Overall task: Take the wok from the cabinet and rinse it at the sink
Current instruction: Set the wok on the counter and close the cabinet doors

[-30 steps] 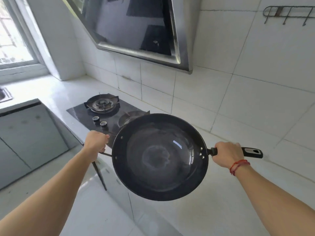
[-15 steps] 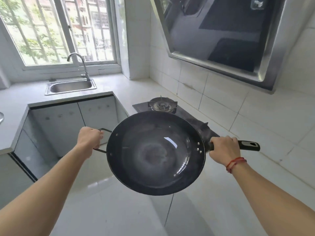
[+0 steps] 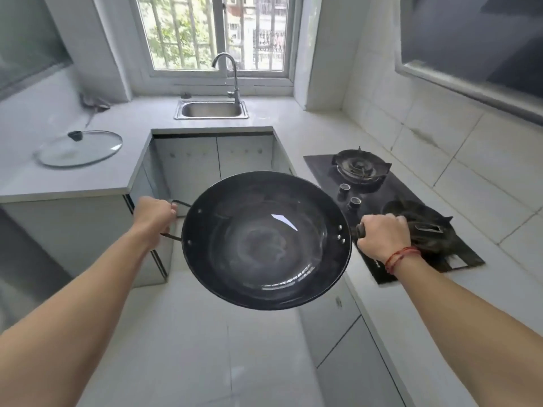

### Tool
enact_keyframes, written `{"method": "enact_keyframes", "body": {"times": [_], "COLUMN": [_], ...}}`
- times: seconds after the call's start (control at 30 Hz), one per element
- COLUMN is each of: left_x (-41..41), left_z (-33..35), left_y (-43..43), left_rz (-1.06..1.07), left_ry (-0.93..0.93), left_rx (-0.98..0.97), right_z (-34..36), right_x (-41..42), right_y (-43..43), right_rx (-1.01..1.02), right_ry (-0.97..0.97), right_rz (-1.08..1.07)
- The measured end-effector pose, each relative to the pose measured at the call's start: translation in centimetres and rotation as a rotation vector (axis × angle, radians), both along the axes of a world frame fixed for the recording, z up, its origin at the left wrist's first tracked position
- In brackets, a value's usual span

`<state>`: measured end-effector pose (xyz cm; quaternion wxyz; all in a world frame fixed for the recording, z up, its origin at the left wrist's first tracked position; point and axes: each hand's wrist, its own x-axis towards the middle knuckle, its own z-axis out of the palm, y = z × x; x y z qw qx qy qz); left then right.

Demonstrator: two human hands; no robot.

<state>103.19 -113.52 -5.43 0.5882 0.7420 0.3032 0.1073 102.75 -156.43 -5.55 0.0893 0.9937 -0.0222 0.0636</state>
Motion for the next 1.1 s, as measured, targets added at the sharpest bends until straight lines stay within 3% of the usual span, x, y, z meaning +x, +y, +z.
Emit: {"method": "enact_keyframes", "body": {"times": [0.63,1.1], "left_x": [4.1,21.7], "left_z": [-1.8,-4.5], "left_y": [3.7,14.0], "left_rz": [0.183,0.160], "left_ry": [0.020,0.033], "left_rx": [-0.077,-0.090], "right_z": [-1.8,-4.5], "right_x": [12.0,31.6], "right_y": [5.1,15.5], "right_rx": [0.012,-0.052], "right_ry": [0.080,0.110], "right_rz": [0.135,0.135]}}
